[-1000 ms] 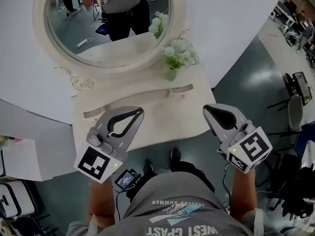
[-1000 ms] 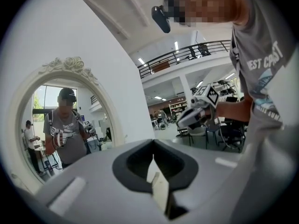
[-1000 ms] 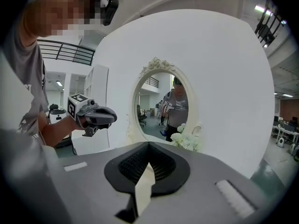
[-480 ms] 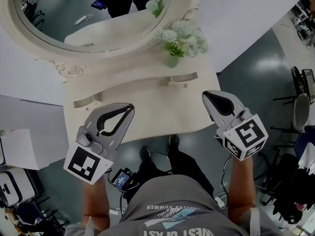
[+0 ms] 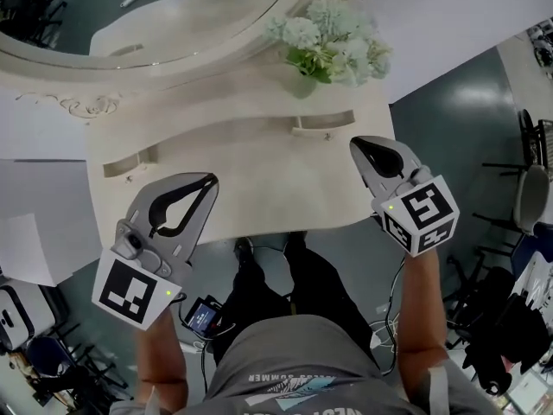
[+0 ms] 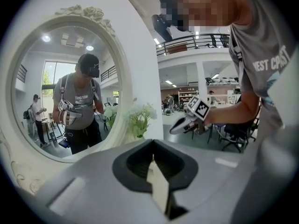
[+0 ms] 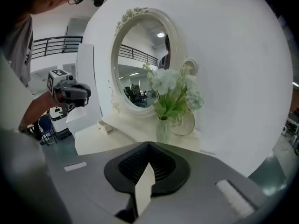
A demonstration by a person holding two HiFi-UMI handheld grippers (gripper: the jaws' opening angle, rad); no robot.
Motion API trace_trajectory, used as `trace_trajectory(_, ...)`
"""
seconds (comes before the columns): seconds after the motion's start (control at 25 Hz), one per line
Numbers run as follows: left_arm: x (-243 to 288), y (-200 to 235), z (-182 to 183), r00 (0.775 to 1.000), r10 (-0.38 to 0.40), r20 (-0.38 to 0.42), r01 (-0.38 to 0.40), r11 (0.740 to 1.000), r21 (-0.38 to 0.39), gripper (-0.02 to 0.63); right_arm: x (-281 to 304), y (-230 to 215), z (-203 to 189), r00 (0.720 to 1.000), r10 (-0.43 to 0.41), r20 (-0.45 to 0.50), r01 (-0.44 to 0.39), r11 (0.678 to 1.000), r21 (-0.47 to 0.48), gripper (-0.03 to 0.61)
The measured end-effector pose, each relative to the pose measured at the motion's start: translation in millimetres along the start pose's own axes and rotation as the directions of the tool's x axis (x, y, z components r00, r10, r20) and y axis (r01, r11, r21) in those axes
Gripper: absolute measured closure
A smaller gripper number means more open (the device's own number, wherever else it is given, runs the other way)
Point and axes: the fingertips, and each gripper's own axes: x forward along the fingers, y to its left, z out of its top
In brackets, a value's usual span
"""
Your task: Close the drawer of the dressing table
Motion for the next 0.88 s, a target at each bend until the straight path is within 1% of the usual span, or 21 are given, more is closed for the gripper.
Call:
trace_trajectory(0.28, 22.9, -0.6, -23.9, 0.999, -0.006, -0.035, 0.005, 1.0, -0.031, 0.612, 38.1, -13.8, -48.6, 0.997, 0.031, -0.074, -0.03, 0.999, 0.014, 0.577)
trace_trajectory(0.48, 37.6, 4.7, -39.4, 0.999, -0.002, -0.04, 0.001, 1.0, -0.025, 0.612, 66.0, -21.9, -82.1, 0.993, 0.03, -0.117, -0.028, 1.0, 0.011, 0.577)
trace_trajectory(0.72, 43.0, 0.9, -51.2, 0.998, 0.003, -0.056, -0.005, 1.0, -0.031, 0.612, 86.2, -22.9, -115.6, 0.986, 0.041, -0.161, -0.039, 0.999, 0.016, 0.574)
trace_trajectory(0.88, 45.4, 1.5, -60.0, 0.998, 0.008, -0.063, -0.011, 0.999, -0.038, 0.612, 97.9, -24.1, -130.2, 0.981, 0.047, -0.19, -0.044, 0.999, 0.021, 0.529)
